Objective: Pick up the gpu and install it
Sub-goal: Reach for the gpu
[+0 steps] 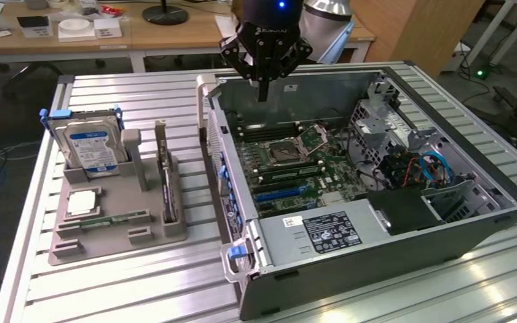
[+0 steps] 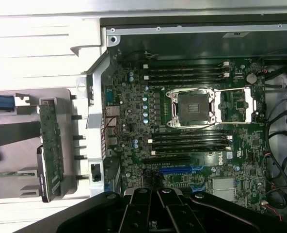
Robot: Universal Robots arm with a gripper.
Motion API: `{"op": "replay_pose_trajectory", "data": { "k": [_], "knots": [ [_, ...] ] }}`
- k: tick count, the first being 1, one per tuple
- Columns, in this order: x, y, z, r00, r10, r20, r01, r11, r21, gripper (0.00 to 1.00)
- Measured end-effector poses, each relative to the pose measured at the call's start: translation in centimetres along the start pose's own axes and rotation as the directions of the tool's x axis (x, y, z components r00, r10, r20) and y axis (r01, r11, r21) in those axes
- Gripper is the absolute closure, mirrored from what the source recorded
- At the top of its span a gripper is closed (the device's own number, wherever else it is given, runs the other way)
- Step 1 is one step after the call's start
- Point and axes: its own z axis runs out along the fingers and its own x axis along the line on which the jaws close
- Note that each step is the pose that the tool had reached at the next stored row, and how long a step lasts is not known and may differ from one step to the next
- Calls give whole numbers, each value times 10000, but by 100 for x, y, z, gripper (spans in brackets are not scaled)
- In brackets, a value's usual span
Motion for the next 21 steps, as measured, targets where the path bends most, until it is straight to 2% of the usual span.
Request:
{"op": "replay_pose_trajectory", "data": {
  "k": [21],
  "knots": [
    [47,-20,-2,10000,-1,0,1,10000,-1,89]
  ]
}}
